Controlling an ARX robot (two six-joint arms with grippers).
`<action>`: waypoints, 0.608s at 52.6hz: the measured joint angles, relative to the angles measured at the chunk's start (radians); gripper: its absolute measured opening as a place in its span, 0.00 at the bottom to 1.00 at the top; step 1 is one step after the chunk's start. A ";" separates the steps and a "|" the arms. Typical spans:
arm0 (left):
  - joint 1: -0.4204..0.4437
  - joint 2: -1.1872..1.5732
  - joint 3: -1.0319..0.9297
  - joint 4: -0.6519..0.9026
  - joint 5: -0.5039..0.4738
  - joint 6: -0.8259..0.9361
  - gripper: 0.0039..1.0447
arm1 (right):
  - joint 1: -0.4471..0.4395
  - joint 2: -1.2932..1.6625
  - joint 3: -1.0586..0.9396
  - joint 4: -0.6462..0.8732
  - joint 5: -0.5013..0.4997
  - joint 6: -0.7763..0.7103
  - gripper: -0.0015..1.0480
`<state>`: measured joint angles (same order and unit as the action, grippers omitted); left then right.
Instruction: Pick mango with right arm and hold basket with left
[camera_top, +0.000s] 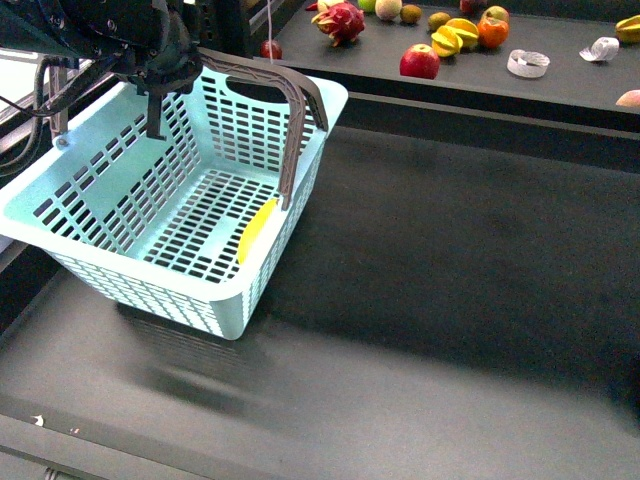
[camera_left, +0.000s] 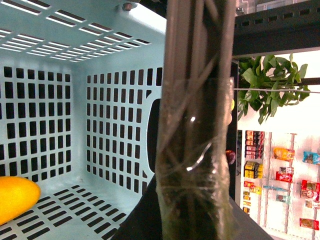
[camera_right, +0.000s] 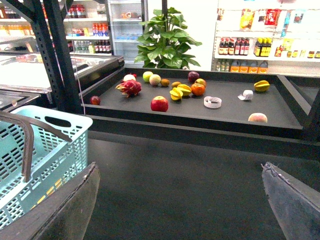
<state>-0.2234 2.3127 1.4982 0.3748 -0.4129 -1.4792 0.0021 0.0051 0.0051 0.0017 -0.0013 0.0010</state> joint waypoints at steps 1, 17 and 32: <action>0.001 0.004 0.006 -0.007 0.000 -0.004 0.08 | 0.000 0.000 0.000 0.000 0.000 0.000 0.92; -0.003 0.016 0.027 -0.031 0.030 -0.002 0.49 | 0.000 -0.001 0.000 0.000 0.000 0.000 0.92; 0.005 -0.199 -0.240 0.140 0.021 0.218 0.95 | 0.000 -0.001 0.000 0.000 0.000 0.000 0.92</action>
<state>-0.2180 2.1139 1.2587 0.5144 -0.3916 -1.2613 0.0021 0.0044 0.0051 0.0017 -0.0013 0.0010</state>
